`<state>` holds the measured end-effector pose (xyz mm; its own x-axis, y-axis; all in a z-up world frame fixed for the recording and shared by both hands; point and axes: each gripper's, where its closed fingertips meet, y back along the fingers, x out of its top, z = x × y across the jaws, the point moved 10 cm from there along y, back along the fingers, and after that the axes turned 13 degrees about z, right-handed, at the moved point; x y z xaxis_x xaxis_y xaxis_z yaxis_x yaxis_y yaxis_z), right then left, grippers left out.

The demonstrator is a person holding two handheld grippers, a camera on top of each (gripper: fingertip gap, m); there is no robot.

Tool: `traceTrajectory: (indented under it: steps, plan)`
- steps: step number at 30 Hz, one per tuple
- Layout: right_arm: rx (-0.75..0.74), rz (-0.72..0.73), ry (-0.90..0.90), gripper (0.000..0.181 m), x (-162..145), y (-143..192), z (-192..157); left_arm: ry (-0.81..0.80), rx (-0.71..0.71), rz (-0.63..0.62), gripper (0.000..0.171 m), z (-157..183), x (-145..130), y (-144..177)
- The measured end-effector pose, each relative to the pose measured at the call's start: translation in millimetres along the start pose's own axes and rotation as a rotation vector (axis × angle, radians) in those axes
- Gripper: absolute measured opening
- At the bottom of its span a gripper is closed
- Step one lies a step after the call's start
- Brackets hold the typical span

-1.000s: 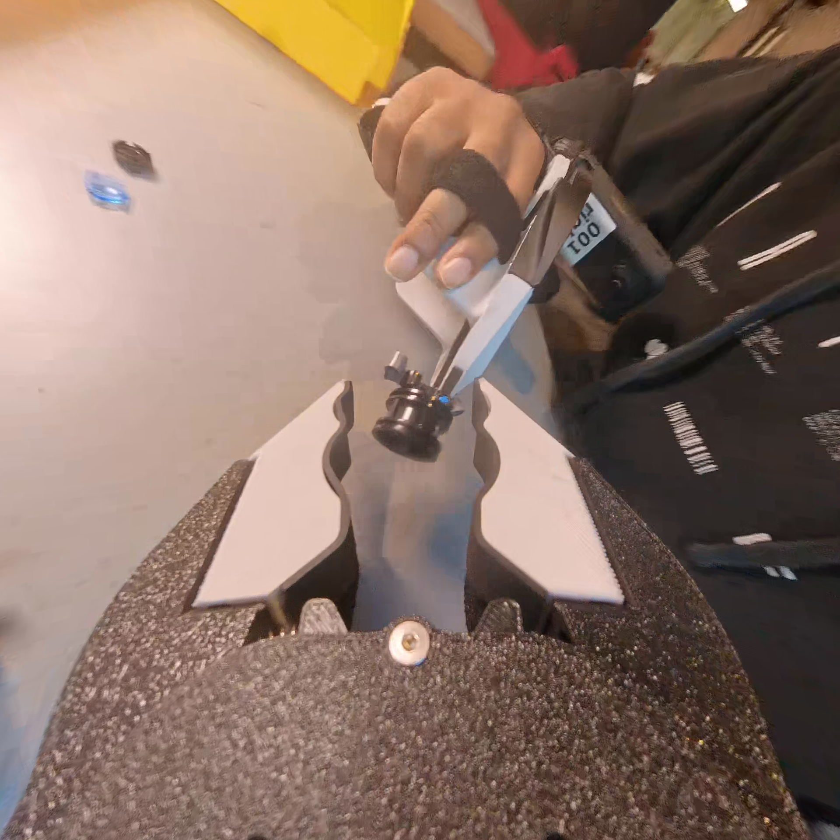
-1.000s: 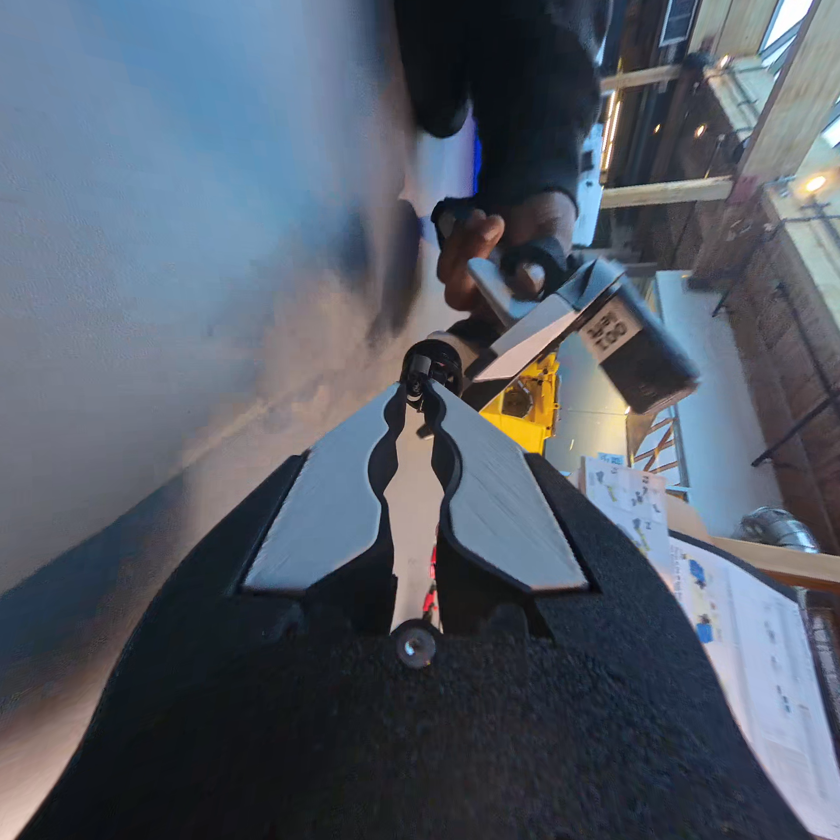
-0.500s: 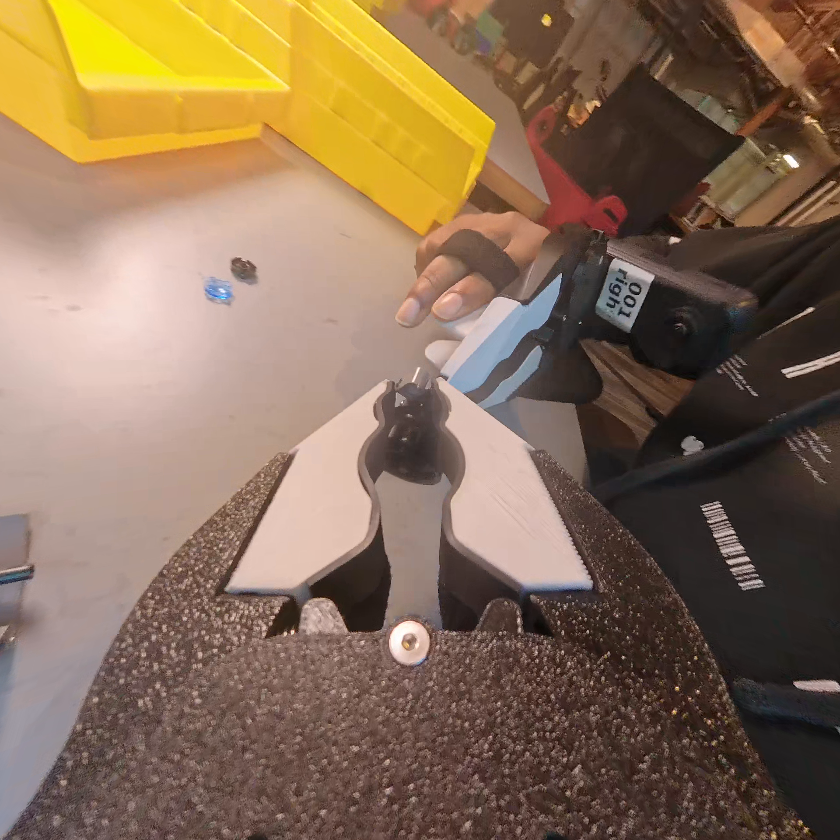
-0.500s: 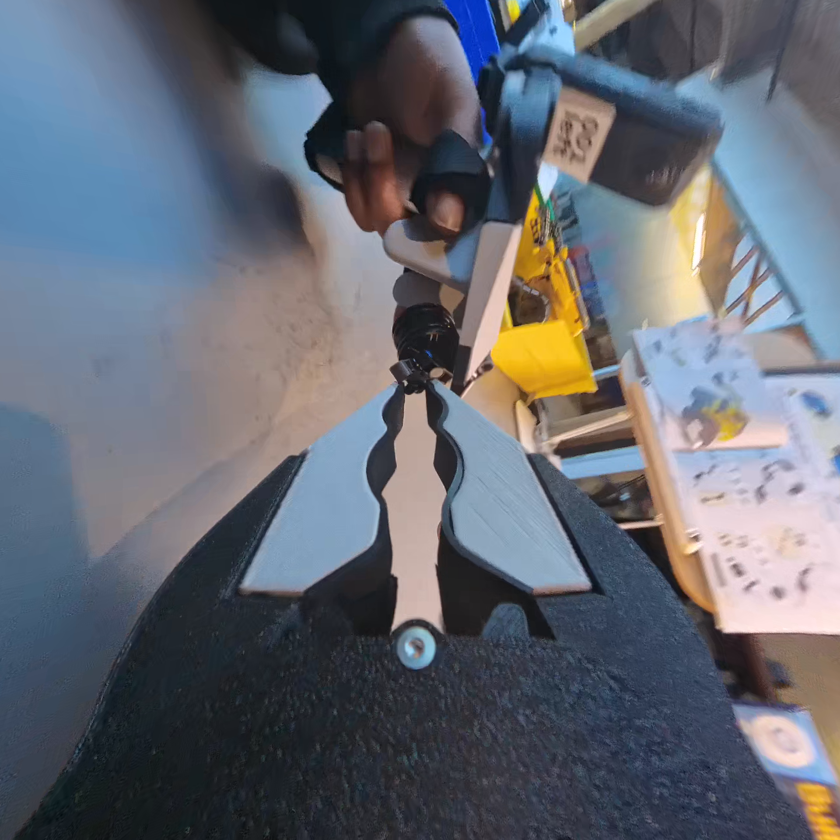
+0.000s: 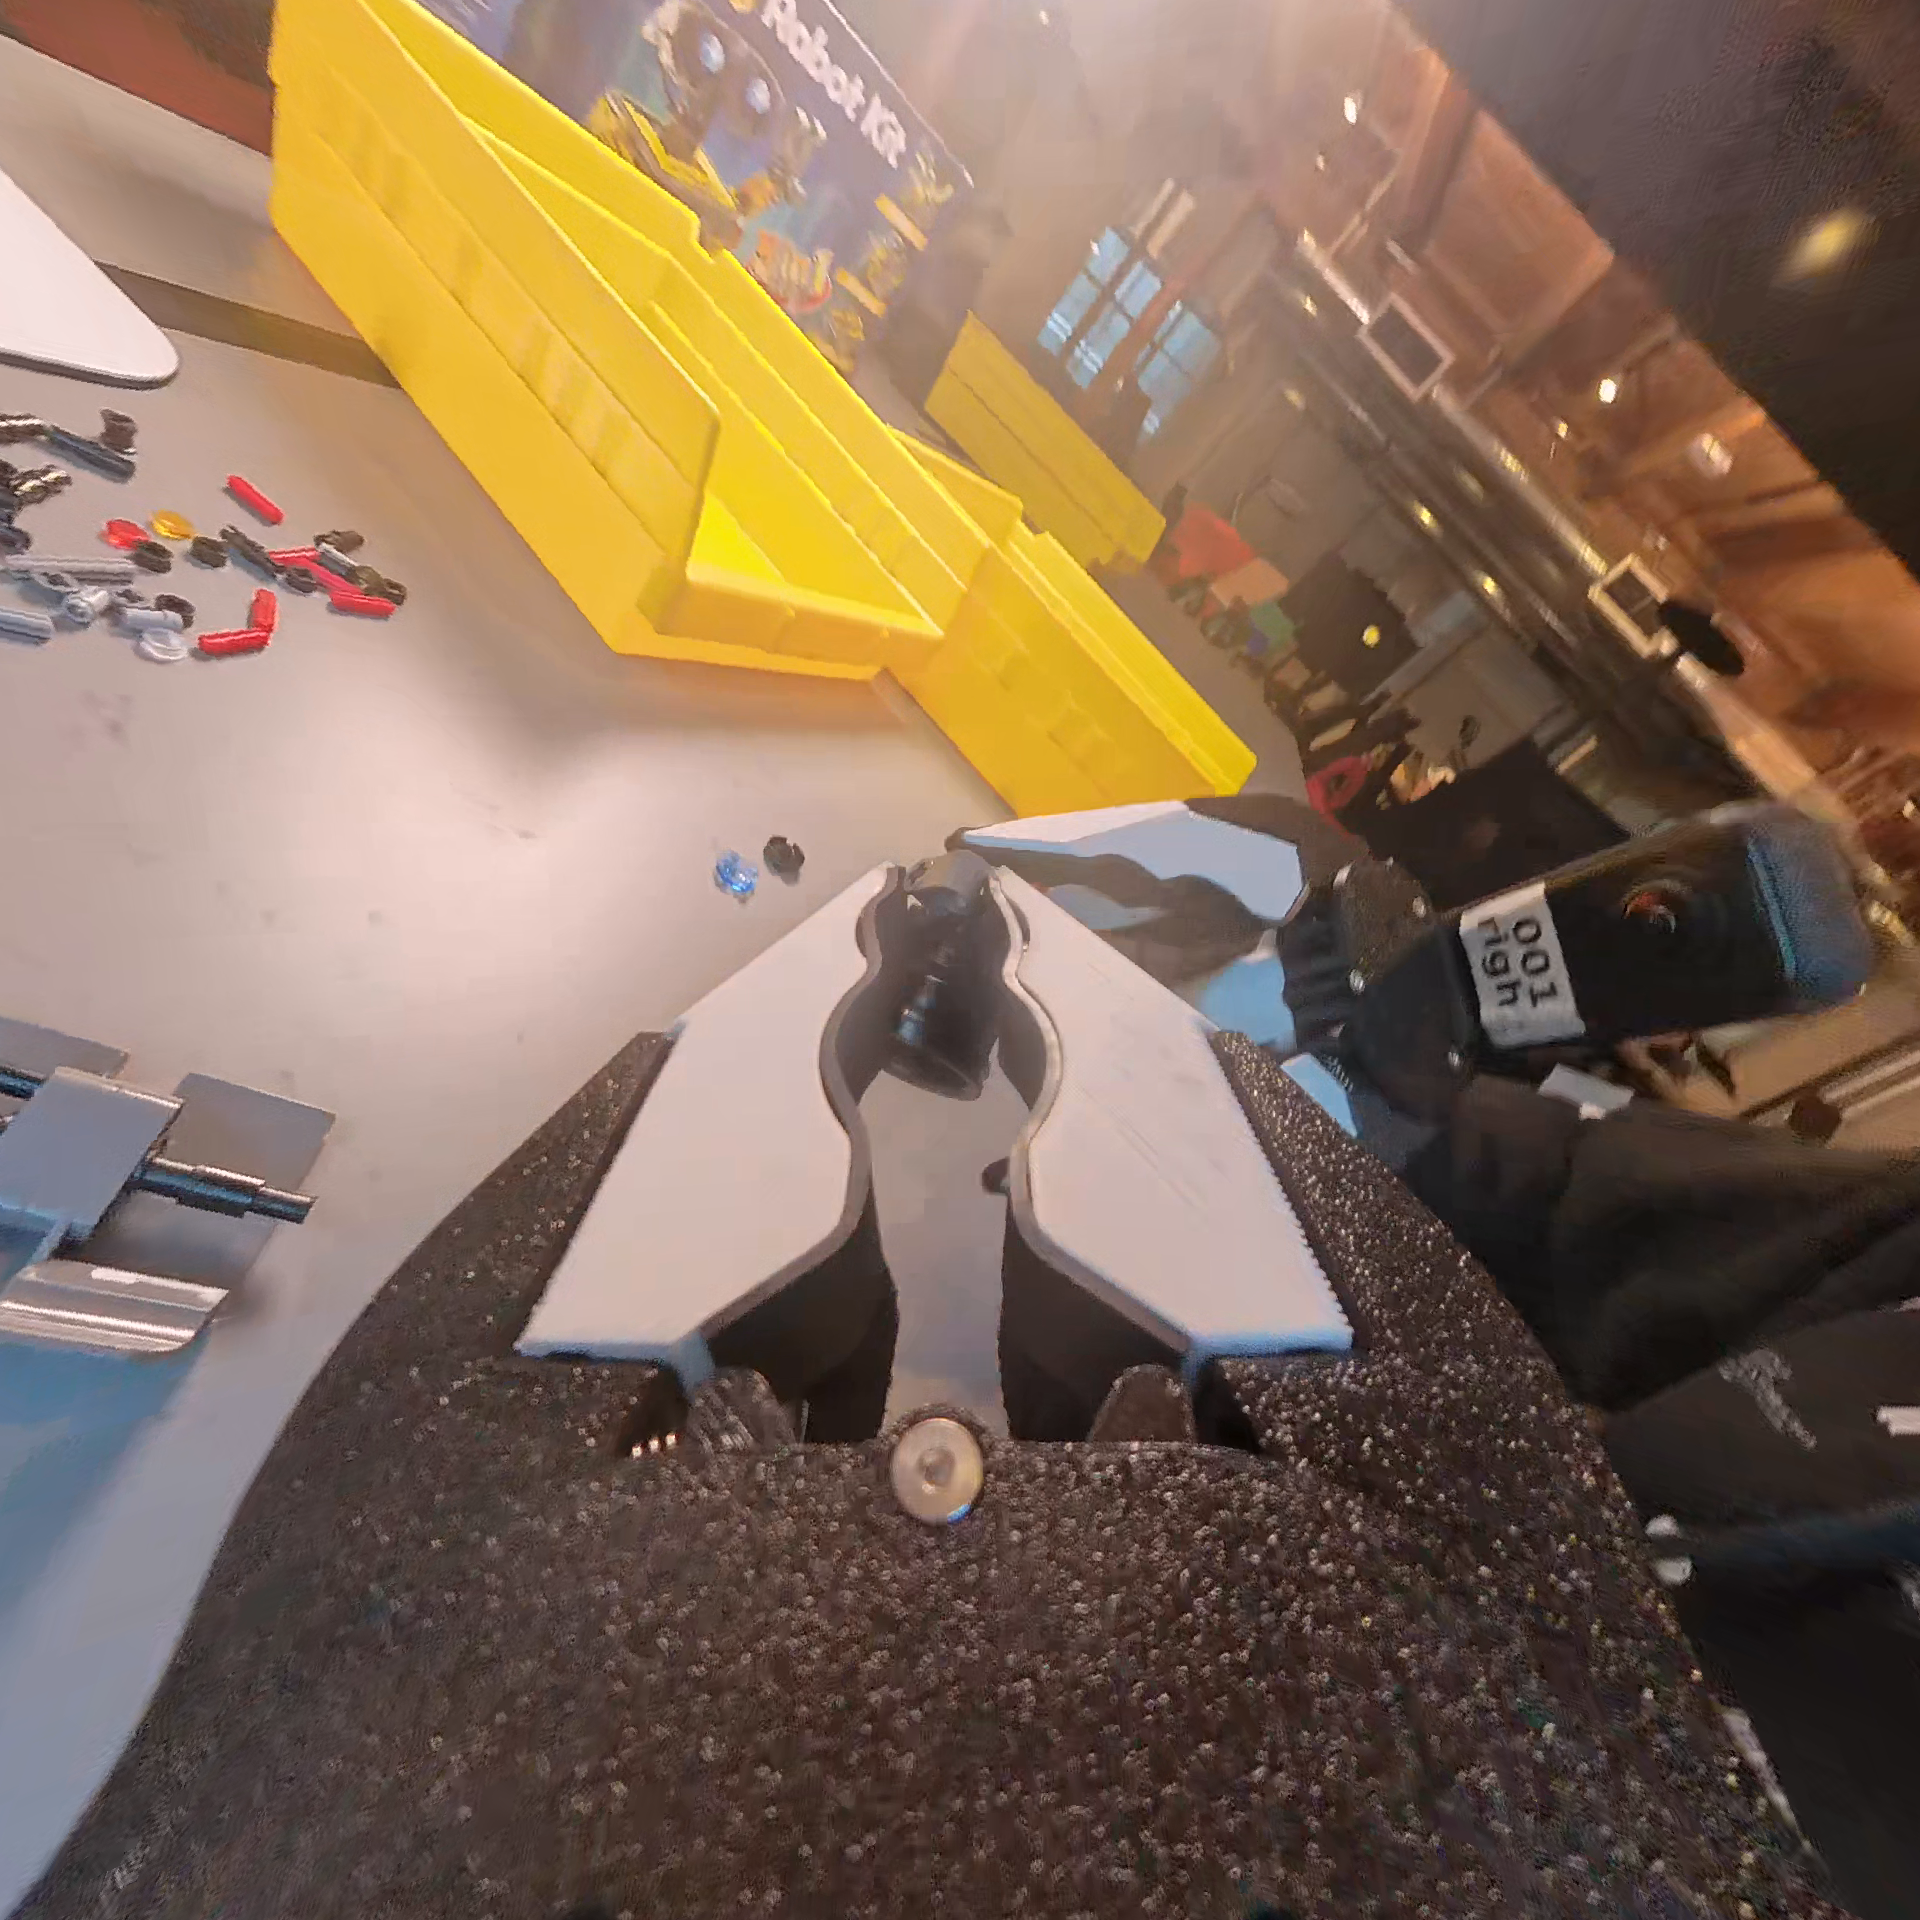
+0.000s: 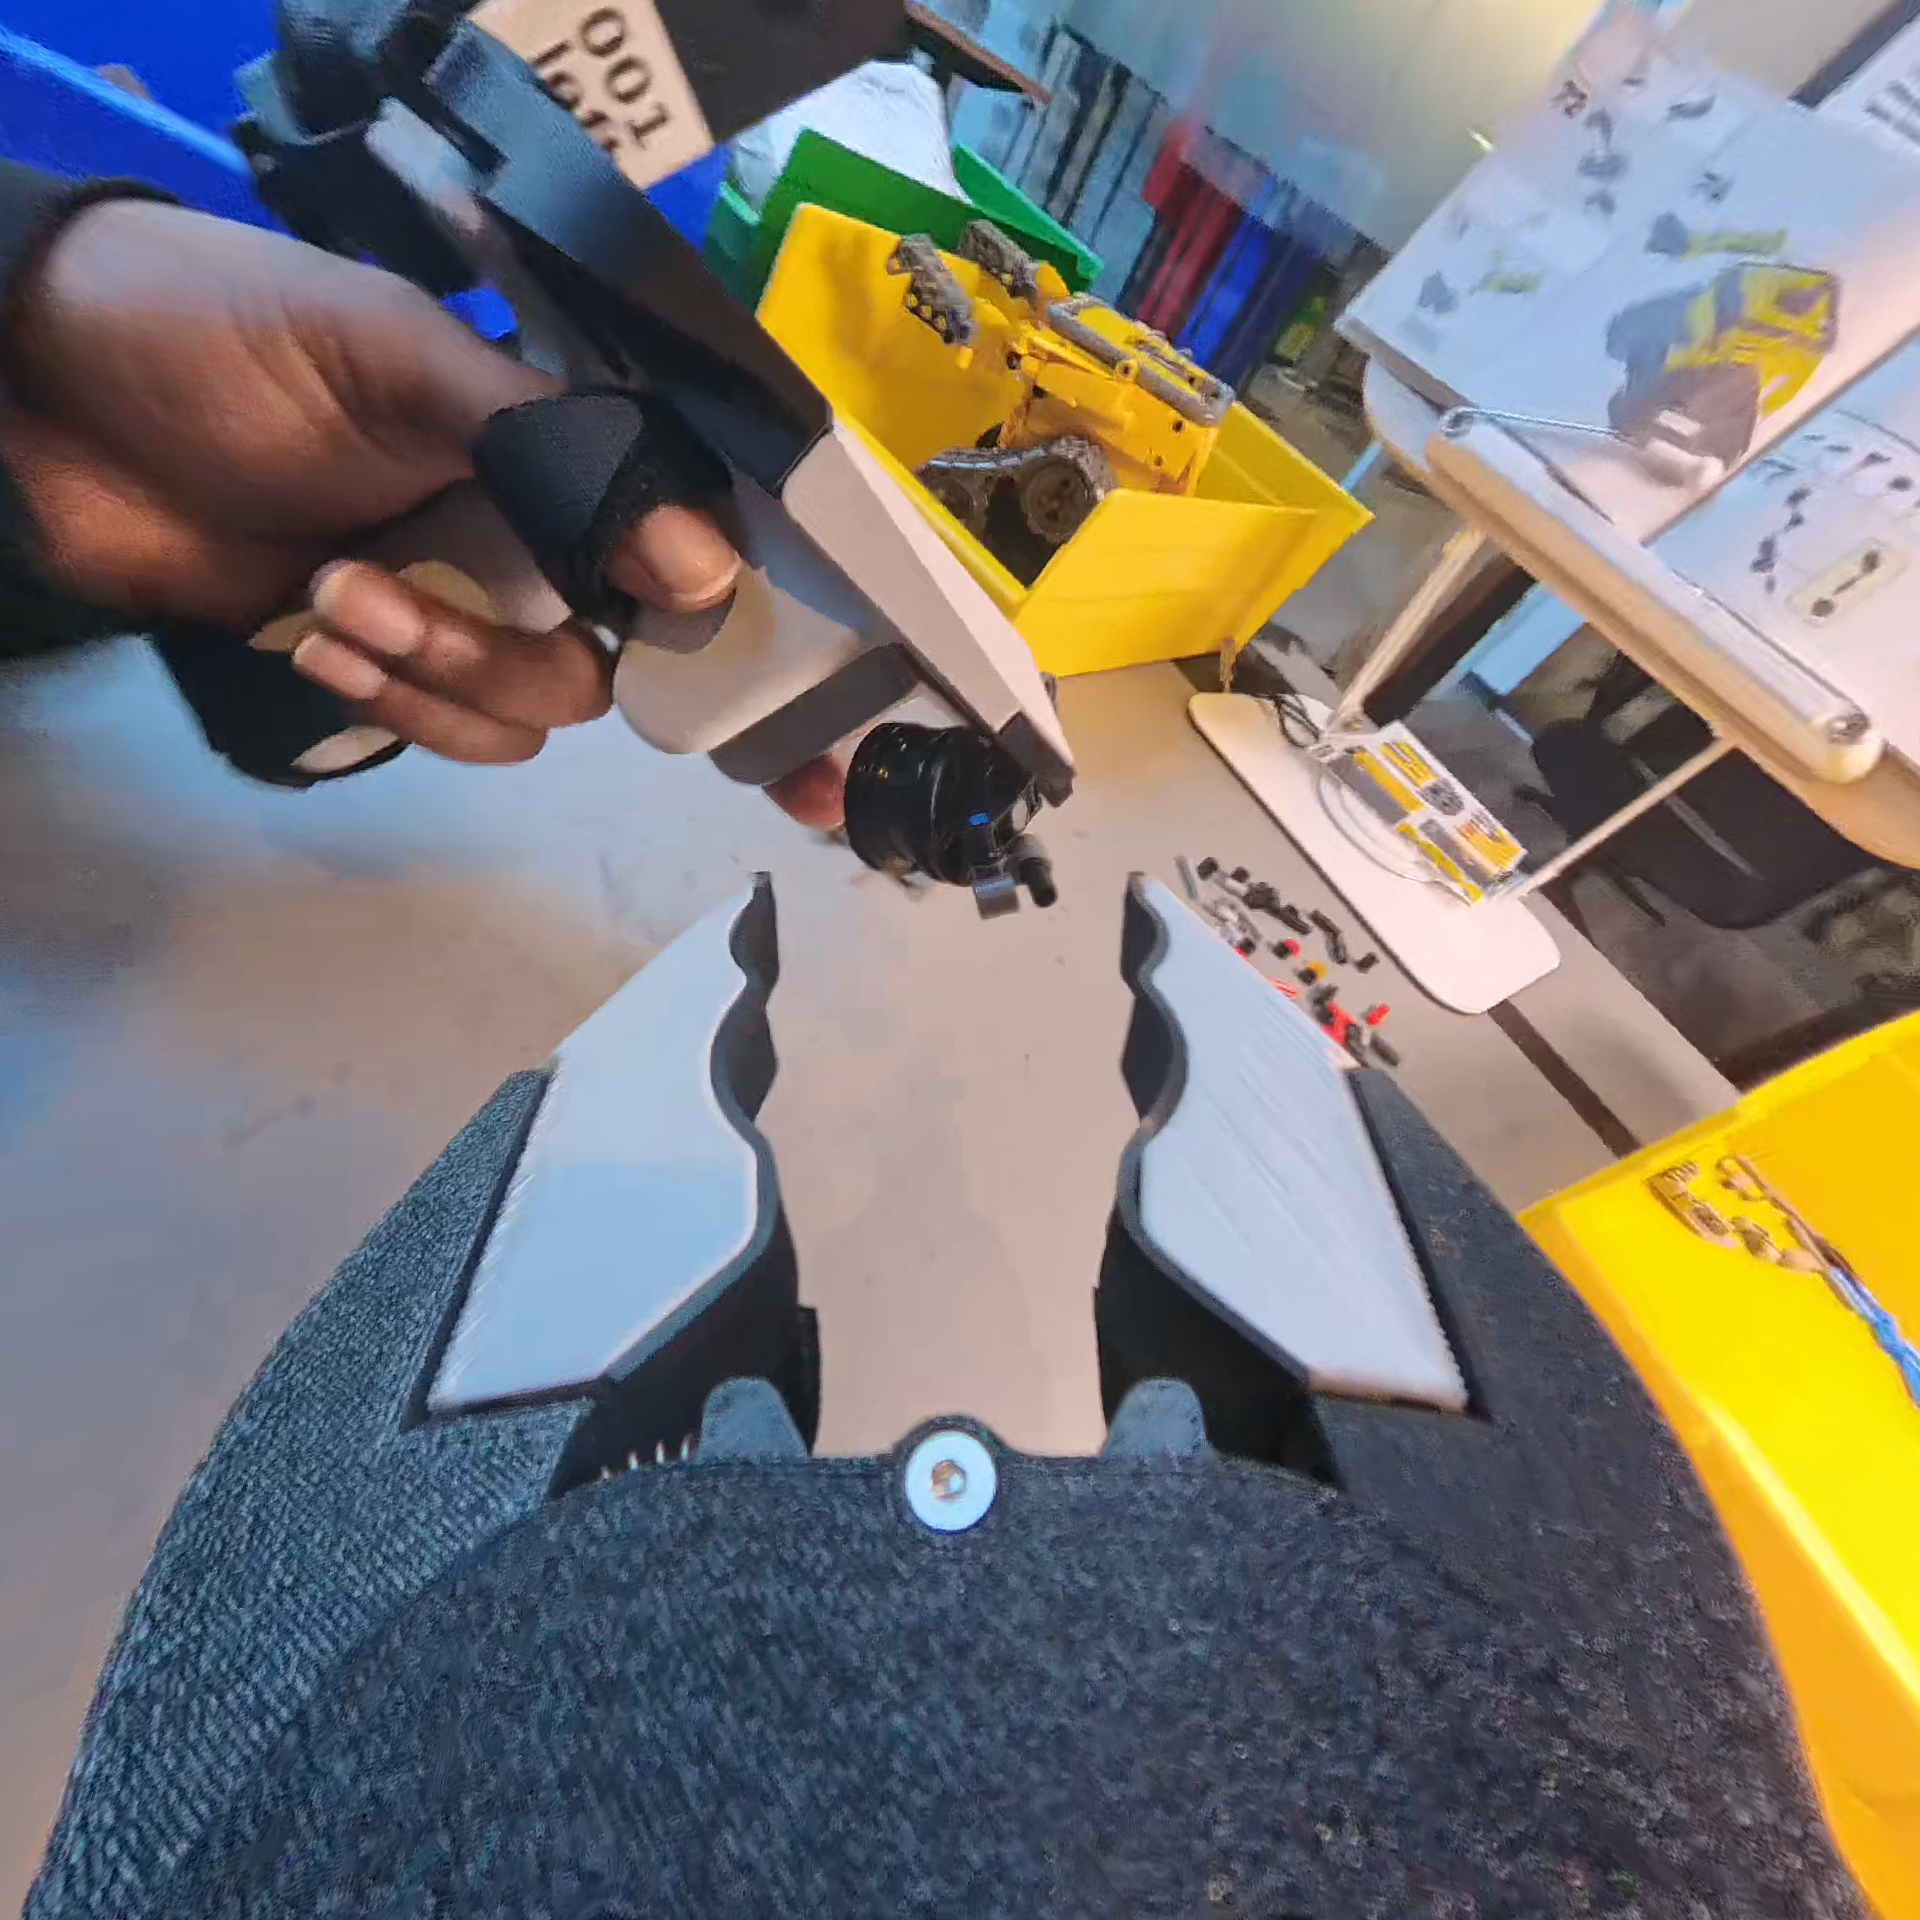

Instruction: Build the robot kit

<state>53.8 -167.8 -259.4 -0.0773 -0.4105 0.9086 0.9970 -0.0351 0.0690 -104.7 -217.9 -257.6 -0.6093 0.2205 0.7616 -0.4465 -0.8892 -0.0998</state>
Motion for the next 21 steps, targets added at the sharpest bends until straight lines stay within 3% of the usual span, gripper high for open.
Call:
traceTrajectory:
  steps: [3,6,13,17,19,21]
  plan:
    - [-0.108,-0.011,0.064,0.063,5.8,-12.2,1.1,0.126,0.023,0.073,0.013,-0.7,0.3,-5.1]
    - [-0.162,-0.03,0.166,0.046,7.3,-16.6,0.9,0.214,0.035,0.124,0.013,-1.6,0.0,-7.2]
    - [-0.189,-0.008,0.28,0.04,5.7,-13.3,-2.5,0.269,0.031,0.149,0.013,-4.9,-1.4,-4.2]
    - [-0.176,0.033,0.28,0.04,3.7,-12.3,-0.4,0.241,0.026,0.136,0.013,-4.3,0.7,-3.9]
    - [-0.138,0.047,0.252,0.042,1.3,-12.9,-0.3,0.153,0.045,0.115,0.013,-3.7,2.5,-3.6]
    - [-0.072,0.071,0.187,0.058,-0.4,-11.4,1.2,-0.003,0.062,0.042,0.013,-3.6,5.9,-4.3]
